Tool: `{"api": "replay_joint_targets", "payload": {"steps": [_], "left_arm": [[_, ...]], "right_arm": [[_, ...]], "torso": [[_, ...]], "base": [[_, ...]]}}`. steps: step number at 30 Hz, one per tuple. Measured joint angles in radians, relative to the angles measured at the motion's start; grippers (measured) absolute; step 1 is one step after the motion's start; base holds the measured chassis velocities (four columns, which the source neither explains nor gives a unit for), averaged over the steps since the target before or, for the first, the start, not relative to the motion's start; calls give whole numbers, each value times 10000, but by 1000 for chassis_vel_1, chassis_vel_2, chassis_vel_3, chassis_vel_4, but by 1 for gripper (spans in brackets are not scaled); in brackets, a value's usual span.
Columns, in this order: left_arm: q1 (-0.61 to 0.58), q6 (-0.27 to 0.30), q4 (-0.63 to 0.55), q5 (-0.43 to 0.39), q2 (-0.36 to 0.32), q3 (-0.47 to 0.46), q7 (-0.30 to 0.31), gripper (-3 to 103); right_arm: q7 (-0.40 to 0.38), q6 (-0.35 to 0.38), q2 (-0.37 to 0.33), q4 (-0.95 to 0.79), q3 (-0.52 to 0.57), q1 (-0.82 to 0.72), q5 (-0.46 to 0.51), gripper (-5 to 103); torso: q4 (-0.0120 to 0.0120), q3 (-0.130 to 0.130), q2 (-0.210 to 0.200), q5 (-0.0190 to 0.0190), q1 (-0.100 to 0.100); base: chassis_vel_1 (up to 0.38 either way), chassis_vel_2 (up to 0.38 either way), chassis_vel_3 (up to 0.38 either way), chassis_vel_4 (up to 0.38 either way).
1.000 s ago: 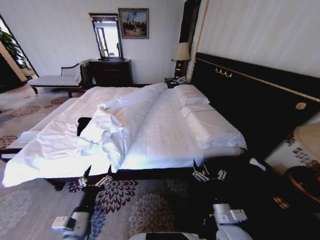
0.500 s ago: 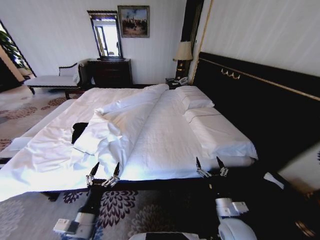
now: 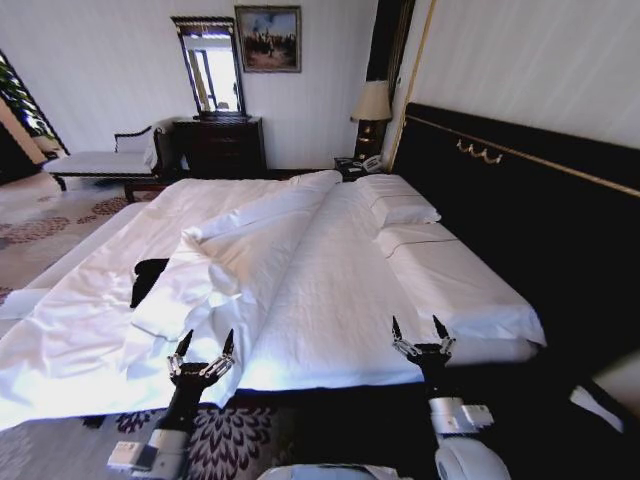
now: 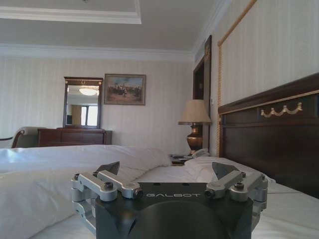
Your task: Fold the clothes on the bed.
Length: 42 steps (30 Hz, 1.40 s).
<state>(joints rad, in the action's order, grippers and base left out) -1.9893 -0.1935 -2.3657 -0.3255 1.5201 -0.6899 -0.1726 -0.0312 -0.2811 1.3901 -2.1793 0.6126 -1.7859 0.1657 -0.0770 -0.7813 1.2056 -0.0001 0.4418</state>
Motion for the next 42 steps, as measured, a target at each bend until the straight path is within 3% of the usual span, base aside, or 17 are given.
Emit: {"api": "replay_joint_targets", "payload": {"steps": [13,18,24,42], "left_arm": [[81,-4,-52,-275,6,-180,21,100],[190,237,-237,-619,-129,-552,100,100],[192,387,-194,-153,-15,-423,131,100],[208,428,-125,-100,49,-394,222,100]], "right_arm": [[41,-7,66,88,19,-15,-208,100],[136,127,64,158,32,32,-245,100],[126,183,139,278,-134,167,-239,100],[140,86,152,470,-199,252,-220,100]], "torso": [[-1,5,6,1,-16],[-1,0,2,0,-3],[0,1,2,1,-5],[-1,2,2,3,-5]], "base": [[-18,21,16,-11],[0,0,0,0],[0,0,0,0],[25,35,-30,-36]]}}
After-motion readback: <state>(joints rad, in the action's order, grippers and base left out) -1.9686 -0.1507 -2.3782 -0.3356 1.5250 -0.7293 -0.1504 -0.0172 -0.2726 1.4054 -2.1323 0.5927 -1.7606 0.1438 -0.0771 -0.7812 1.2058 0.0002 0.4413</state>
